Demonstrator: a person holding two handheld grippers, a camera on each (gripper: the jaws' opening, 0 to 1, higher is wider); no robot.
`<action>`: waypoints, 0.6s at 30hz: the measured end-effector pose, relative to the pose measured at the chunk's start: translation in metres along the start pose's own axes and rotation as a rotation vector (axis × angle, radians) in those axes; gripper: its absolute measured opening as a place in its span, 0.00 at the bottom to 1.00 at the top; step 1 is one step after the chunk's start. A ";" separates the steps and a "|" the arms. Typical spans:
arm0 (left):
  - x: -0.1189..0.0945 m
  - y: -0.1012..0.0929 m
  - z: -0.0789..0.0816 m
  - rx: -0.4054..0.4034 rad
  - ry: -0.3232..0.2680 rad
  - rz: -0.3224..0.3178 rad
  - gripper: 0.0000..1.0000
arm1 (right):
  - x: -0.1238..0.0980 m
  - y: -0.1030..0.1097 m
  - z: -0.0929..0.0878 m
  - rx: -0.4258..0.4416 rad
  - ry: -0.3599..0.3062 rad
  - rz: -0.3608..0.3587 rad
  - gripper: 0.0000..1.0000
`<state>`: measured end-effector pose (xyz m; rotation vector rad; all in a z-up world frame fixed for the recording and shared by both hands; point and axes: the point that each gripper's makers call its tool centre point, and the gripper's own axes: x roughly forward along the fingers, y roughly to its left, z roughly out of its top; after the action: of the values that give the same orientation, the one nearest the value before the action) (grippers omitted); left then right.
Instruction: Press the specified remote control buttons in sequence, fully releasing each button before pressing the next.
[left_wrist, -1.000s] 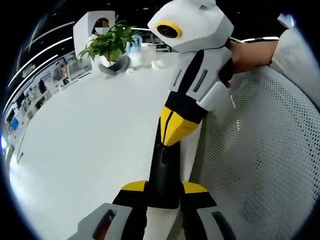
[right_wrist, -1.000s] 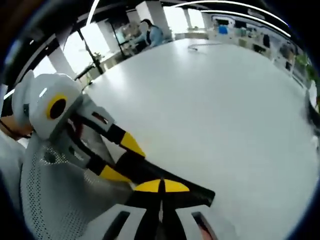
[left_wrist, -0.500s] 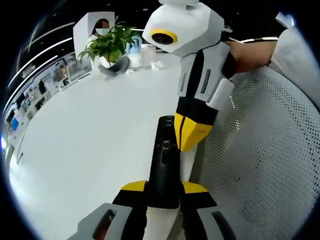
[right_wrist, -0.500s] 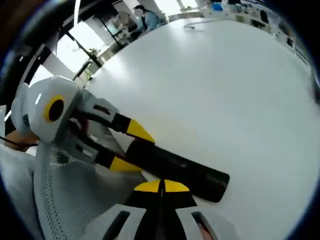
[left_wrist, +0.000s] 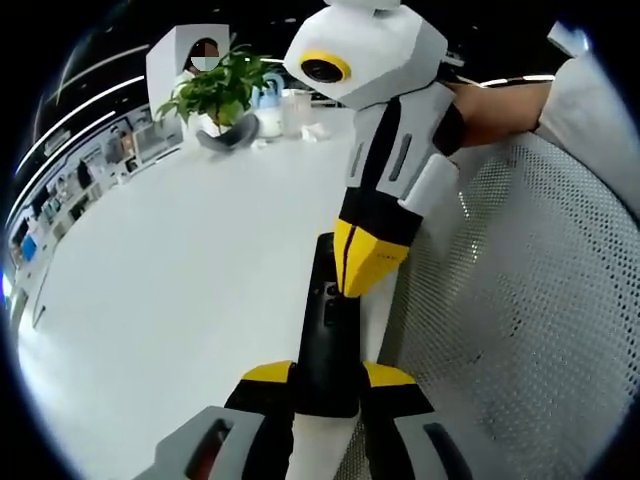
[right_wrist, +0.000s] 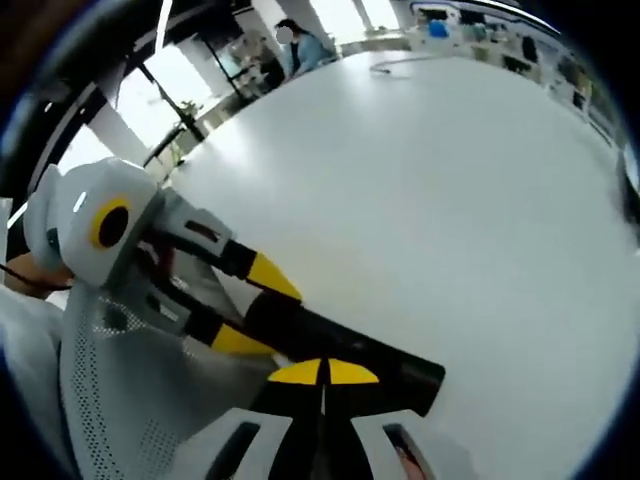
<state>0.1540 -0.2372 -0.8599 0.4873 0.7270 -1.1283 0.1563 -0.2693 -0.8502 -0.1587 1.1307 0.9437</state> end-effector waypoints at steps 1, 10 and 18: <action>0.000 0.000 0.000 0.001 0.000 0.000 0.24 | 0.000 0.000 0.000 -0.005 0.000 -0.001 0.00; 0.000 -0.001 0.000 0.003 -0.002 -0.003 0.25 | 0.000 -0.001 -0.001 -0.004 -0.007 0.001 0.00; 0.000 -0.001 0.000 0.002 -0.003 -0.004 0.25 | 0.001 0.001 -0.002 -0.075 -0.015 -0.018 0.00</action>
<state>0.1534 -0.2380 -0.8599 0.4862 0.7245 -1.1334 0.1545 -0.2697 -0.8513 -0.2222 1.0795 0.9701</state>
